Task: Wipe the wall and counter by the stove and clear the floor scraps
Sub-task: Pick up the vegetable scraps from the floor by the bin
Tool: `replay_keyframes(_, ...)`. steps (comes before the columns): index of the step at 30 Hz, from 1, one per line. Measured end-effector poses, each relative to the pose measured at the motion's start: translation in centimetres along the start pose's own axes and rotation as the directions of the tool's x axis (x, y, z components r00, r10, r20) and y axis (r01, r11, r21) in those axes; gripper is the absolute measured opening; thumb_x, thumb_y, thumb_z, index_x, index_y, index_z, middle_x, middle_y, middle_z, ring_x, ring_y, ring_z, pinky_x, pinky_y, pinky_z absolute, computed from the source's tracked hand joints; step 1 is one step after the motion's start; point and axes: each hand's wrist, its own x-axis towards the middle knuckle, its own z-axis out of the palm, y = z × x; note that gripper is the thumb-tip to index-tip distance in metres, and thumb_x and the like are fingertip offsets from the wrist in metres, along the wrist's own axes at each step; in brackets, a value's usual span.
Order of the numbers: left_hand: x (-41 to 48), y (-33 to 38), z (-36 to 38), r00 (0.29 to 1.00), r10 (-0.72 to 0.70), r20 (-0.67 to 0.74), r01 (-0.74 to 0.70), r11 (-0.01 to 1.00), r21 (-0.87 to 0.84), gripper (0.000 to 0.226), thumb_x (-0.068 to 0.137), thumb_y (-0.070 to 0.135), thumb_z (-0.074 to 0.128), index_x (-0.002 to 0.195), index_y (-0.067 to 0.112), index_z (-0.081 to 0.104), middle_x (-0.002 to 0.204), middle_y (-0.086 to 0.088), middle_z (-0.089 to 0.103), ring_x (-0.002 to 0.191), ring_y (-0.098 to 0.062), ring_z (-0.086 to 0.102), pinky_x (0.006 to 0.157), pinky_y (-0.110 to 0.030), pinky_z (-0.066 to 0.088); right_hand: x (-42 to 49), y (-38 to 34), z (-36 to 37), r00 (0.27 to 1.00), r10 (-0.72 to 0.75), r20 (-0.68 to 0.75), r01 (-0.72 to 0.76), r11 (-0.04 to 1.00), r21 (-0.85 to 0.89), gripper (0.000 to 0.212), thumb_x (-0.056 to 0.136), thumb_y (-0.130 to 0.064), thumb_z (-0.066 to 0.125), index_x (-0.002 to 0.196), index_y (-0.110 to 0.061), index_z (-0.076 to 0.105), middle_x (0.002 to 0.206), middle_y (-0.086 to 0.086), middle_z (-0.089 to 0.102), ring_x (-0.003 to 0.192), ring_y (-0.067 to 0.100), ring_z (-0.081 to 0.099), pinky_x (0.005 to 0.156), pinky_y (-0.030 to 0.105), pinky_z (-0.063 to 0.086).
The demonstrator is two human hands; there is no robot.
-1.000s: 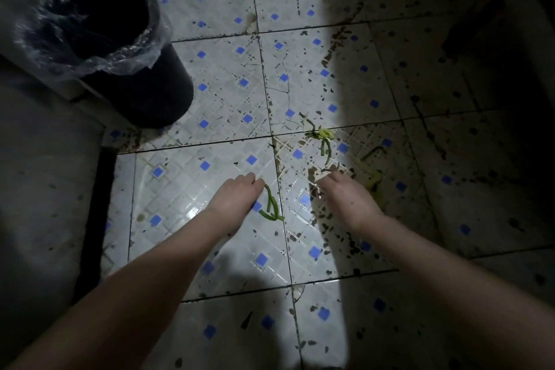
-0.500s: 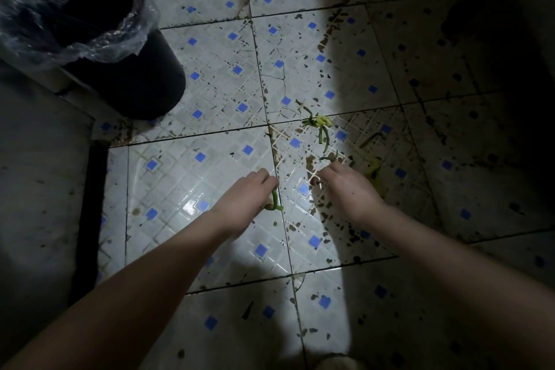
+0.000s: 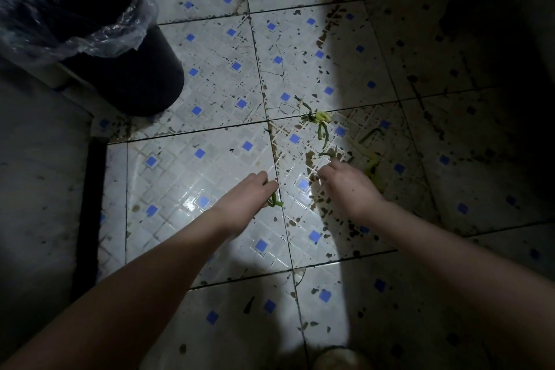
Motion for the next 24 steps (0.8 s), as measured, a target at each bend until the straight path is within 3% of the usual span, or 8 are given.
replay_keyframes(6,0.13,0.12,0.47,0.999,-0.010,0.036,0.010,1.000,-0.004,0.030,0.082,-0.007,0.051,0.100,0.016,0.044,0.100,-0.004,0.040,0.089,-0.020,0.039,0.074,-0.033,0.046,-0.29,0.12,0.14,0.999,0.028,0.029,-0.028,1.000,0.006,0.039,0.088,0.003,0.048,0.122,-0.016,0.053,0.112,0.003,0.056,0.098,0.017,0.052,0.083,0.026,0.041)
replay_keyframes(16,0.11,0.56,0.88,0.998,0.007,0.068,-0.014,0.995,0.102,0.047,0.076,-0.012,0.062,0.110,0.014,0.044,0.107,-0.007,0.039,0.092,-0.020,0.043,0.077,-0.031,0.050,-0.25,0.11,0.22,0.998,0.033,0.050,-0.032,0.999,-0.022,0.039,0.088,0.002,0.048,0.122,-0.017,0.053,0.113,0.002,0.056,0.100,0.017,0.054,0.088,0.027,0.045)
replay_keyframes(24,0.50,0.06,0.06,1.000,-0.009,-0.003,0.009,0.997,0.079,0.041,0.078,-0.011,0.057,0.107,0.013,0.043,0.107,-0.007,0.038,0.092,-0.019,0.043,0.077,-0.030,0.047,-0.63,0.21,0.06,0.998,0.046,0.045,-0.047,0.998,0.027,0.042,0.087,0.006,0.047,0.122,-0.015,0.053,0.115,0.003,0.056,0.103,0.018,0.052,0.092,0.031,0.047)
